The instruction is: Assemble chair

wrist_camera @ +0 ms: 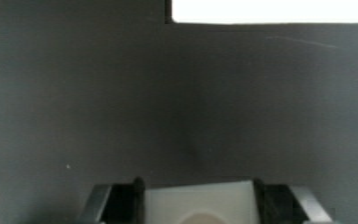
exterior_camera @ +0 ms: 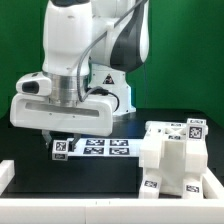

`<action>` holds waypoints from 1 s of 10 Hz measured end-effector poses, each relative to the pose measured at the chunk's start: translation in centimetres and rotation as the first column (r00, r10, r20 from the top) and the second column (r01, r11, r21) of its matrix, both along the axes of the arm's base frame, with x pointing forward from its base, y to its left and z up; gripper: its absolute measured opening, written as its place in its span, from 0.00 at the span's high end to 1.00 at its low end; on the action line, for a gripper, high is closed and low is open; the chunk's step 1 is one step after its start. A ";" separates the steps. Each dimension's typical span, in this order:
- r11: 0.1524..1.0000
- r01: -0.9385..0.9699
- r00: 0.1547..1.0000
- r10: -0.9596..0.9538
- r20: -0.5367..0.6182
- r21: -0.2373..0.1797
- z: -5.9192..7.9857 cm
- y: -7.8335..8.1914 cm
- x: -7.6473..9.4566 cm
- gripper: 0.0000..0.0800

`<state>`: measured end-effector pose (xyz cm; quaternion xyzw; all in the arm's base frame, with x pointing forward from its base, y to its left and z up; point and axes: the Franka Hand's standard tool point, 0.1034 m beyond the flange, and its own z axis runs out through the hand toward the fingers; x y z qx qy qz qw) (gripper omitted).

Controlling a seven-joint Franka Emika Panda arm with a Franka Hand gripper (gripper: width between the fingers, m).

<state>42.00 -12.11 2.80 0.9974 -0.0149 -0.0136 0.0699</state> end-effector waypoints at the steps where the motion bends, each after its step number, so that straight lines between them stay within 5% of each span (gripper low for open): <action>1: 0.999 -0.015 0.996 0.019 0.088 -0.043 0.1 -0.5 0.0 0.65; 2: 0.997 -0.020 0.989 0.031 0.147 -0.074 0.2 -0.7 -0.5 0.65; 6: 0.998 -0.017 0.990 0.026 0.141 -0.064 -0.1 -0.6 -0.9 0.65; 8: 0.998 -0.017 0.990 0.026 0.141 -0.064 -0.1 -0.6 -0.9 0.25; 10: 0.998 -0.017 0.990 0.026 0.141 -0.064 -0.1 -0.6 -0.9 0.21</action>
Offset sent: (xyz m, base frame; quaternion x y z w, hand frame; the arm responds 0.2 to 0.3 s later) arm 0.0000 0.0000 0.0000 0.0000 0.0000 0.0000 1.0000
